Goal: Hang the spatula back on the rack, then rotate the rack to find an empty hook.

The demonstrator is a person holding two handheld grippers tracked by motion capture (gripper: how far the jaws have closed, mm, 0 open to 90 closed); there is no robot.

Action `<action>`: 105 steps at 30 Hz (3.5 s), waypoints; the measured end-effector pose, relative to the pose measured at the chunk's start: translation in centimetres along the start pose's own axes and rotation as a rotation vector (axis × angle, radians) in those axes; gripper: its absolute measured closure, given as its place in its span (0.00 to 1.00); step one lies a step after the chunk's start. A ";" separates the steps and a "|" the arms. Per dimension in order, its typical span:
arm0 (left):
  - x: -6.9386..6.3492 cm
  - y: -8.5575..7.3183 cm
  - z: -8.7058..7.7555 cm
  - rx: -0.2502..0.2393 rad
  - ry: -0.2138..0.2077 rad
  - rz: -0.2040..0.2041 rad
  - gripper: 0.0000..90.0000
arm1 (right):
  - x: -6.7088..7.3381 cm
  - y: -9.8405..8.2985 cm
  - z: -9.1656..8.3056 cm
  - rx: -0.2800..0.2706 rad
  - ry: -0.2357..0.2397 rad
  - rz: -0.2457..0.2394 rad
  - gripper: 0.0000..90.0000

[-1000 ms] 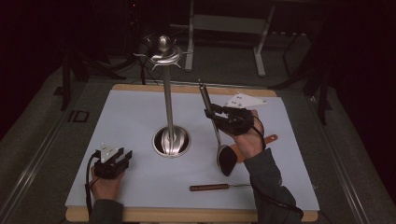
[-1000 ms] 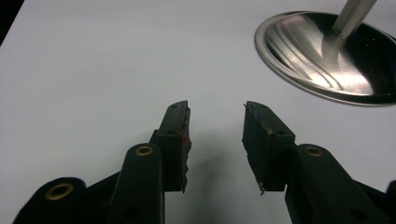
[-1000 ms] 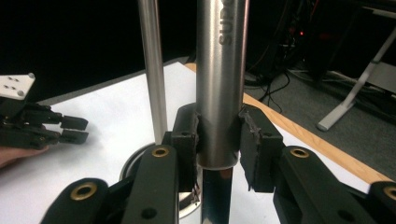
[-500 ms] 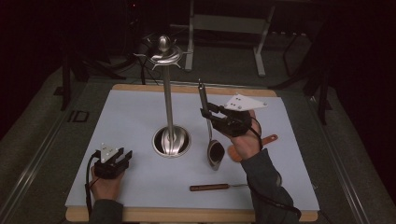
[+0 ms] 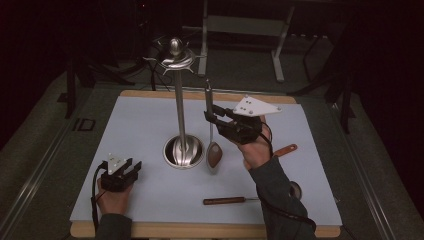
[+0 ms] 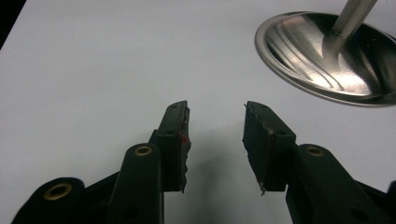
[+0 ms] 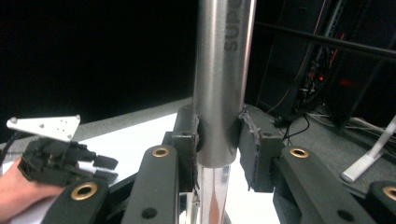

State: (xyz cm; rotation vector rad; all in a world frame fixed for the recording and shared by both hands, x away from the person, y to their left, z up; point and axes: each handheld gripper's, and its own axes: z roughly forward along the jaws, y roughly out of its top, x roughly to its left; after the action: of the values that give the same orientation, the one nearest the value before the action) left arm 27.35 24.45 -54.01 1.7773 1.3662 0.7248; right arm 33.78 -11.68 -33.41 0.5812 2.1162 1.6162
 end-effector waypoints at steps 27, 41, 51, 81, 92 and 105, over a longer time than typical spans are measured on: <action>0.0 0.0 0.0 -0.001 0.000 -0.002 0.67 | 1.4 2.0 2.8 0.037 -0.071 -0.032 0.78; 0.0 0.0 0.0 0.000 0.002 -0.005 0.67 | 1.8 2.6 2.1 -0.035 -0.093 -0.024 0.78; 0.0 0.0 0.0 0.000 0.002 -0.004 0.67 | 1.8 2.6 3.5 0.026 -0.121 -0.025 0.78; 0.0 0.0 0.0 0.000 0.004 -0.004 0.67 | 1.3 1.3 1.5 0.131 -0.018 -0.106 0.64; 0.0 0.0 0.0 0.002 0.003 -0.004 0.67 | -0.3 -1.0 0.3 0.239 -0.026 -0.118 0.64; -0.1 0.0 -0.2 -0.019 0.013 -0.001 0.71 | -2.8 -5.7 -2.0 0.361 -0.075 -0.040 0.62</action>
State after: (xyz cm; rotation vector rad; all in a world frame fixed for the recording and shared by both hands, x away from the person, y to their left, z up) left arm 27.16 24.44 -53.94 1.7603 1.3640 0.7474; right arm 34.54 -16.26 -38.27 0.6937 2.3612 1.1762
